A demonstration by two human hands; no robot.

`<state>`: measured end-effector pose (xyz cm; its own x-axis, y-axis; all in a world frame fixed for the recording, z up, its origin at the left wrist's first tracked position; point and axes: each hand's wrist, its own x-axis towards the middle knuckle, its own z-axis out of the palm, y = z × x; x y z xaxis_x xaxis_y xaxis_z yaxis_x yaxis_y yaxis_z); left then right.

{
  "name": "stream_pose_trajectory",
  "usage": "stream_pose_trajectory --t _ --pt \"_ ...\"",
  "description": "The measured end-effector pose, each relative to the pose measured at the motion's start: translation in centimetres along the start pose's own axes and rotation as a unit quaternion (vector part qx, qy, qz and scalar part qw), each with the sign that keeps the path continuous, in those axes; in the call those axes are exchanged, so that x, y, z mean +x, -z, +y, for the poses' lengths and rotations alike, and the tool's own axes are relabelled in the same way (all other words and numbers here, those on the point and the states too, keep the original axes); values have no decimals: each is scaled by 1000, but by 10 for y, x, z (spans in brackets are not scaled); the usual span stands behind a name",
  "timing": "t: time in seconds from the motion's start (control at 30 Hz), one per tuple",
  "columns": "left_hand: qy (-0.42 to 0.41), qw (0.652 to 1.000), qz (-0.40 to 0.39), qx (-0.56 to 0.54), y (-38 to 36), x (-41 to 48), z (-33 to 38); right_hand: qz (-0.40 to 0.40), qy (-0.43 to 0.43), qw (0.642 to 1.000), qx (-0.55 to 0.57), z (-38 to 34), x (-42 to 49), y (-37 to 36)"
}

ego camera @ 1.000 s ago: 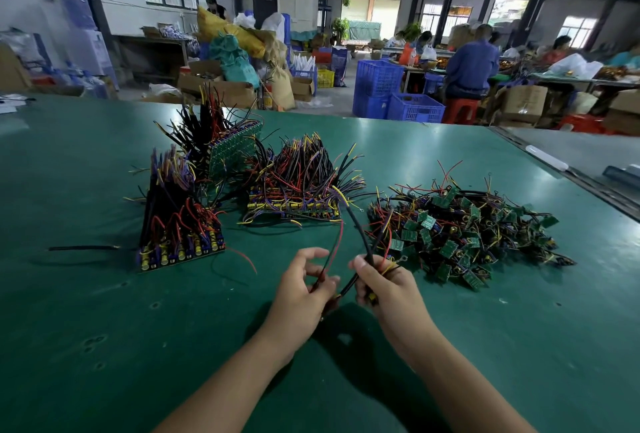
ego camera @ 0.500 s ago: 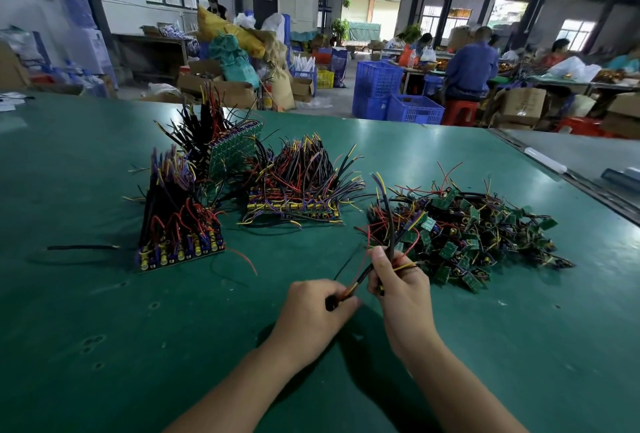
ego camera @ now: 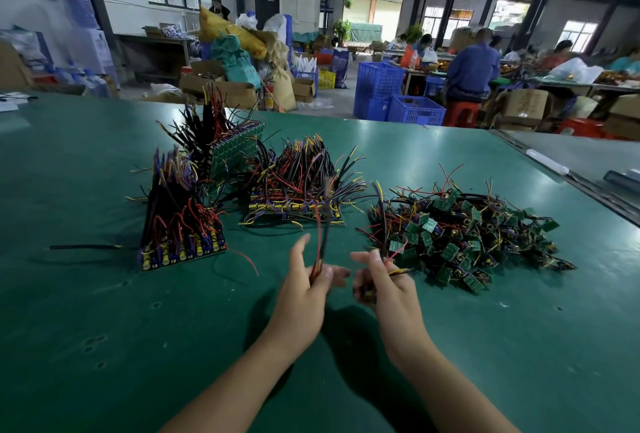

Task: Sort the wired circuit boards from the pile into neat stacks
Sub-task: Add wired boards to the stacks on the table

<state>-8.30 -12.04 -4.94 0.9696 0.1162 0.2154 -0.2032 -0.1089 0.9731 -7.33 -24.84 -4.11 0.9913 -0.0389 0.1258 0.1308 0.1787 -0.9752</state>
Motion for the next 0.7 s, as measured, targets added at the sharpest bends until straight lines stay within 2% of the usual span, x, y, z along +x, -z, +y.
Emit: stream_pose_trajectory --t 0.17,0.3,0.5,0.63,0.7 --pt "66 994 15 -88 -4 5 -2 -36 61 989 -132 9 -4 -10" --pt "66 991 -15 -111 -16 -2 2 -77 40 979 -187 12 -4 -17" --pt "68 993 -68 -66 -25 -8 -2 -61 35 965 -252 12 -2 -16" --pt "106 979 -80 -152 -24 -4 -5 -63 54 951 -297 11 1 -11" --pt "93 982 -72 -149 -23 -3 -8 -46 76 942 -324 11 3 -8"
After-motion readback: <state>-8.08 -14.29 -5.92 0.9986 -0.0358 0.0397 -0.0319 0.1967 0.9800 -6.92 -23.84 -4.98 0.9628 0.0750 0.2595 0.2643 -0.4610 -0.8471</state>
